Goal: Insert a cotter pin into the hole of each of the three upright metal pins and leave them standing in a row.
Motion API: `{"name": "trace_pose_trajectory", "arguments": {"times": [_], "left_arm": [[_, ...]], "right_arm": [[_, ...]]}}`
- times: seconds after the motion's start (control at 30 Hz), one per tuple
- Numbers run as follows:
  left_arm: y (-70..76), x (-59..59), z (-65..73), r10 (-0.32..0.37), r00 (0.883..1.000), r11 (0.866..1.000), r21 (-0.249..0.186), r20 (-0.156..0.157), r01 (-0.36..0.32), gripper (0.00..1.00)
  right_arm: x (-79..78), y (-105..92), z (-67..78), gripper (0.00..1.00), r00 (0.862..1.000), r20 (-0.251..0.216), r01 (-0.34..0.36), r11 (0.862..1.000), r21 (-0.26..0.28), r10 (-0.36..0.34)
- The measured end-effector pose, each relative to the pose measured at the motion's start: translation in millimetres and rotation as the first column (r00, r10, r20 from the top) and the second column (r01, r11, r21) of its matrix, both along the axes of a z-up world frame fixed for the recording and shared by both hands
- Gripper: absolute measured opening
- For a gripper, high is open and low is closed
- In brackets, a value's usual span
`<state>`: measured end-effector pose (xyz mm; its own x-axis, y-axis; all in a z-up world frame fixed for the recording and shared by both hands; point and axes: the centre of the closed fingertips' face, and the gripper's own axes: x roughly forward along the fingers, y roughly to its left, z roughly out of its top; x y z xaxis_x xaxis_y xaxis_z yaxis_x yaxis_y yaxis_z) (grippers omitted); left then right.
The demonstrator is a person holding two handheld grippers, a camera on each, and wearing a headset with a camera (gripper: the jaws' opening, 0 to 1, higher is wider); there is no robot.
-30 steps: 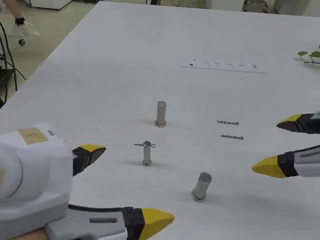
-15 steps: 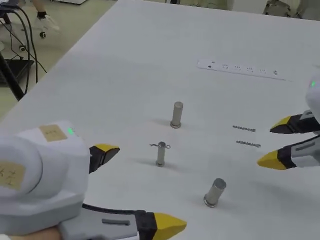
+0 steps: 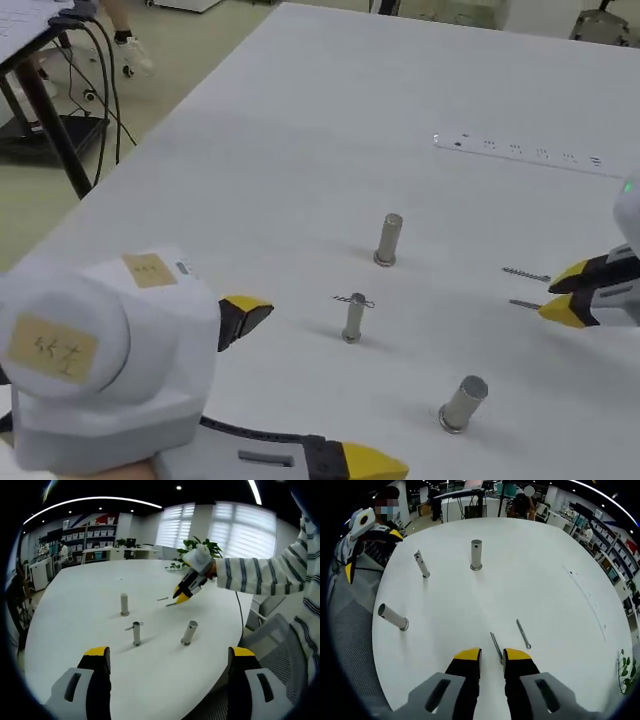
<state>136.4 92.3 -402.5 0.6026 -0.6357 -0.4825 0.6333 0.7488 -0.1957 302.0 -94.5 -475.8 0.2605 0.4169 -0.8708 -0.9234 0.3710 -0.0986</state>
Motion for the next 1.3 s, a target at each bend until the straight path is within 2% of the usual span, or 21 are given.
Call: {"name": "trace_pose_trajectory", "arguments": {"times": [0.13,0.3,0.57,0.7,0.8,1.07,1.17,1.27,1.3], "left_arm": [[1.1,-0.7,0.0,0.005,1.0,1.0,0.0,-0.003,-0.005,0.96],[1.2,-1.5,-1.0,0.008,1.0,1.0,-0.001,-0.008,-0.008,0.96],[0.8,-1.4,0.0,0.007,1.0,1.0,0.005,-0.01,-0.007,0.95],[1.2,-2.6,-1.9,0.01,1.0,1.0,0.012,-0.021,-0.01,0.93],[0.1,-3.5,-2.9,0.003,1.0,1.0,0.017,-0.018,-0.003,0.93],[-1.8,-5.2,-4.0,0.001,1.0,1.0,0.009,-0.024,-0.001,0.93],[-2.7,-5.6,-3.4,0.001,1.0,1.0,0.004,-0.026,-0.001,0.92],[-2.8,-5.7,-2.7,0.002,1.0,1.0,0.006,-0.023,-0.002,0.92],[-3.8,-5.8,-1.5,0.003,1.0,1.0,-0.005,-0.023,-0.003,0.92]], "right_arm": [[4.4,-3.3,-8.2,0.11,1.0,-0.014,0.009,1.0,-0.015,-0.009],[9.1,-2.1,-11.1,0.08,0.999,-0.027,0.029,1.0,0.003,-0.029],[8.6,-9.0,-19.8,0.06,0.999,-0.04,0.03,0.999,-0.026,-0.031],[8.8,-7.0,-19.4,0.03,0.999,-0.041,0.02,1.0,-0.016,-0.021],[8.9,-6.4,-19.1,0.02,0.998,-0.046,0.032,0.999,-0.013,-0.033],[9.0,-2.5,-18.6,0.0,1.0,-0.022,0.001,1.0,-0.028,-0.002],[8.3,-2.0,-18.3,0.0,0.998,0.001,-0.055,0.997,-0.046,0.055],[8.8,-2.5,-18.3,0.0,0.999,-0.004,-0.041,0.998,-0.046,0.041],[9.1,-2.5,-18.2,0.0,0.999,-0.006,-0.032,0.999,-0.044,0.032]]}}
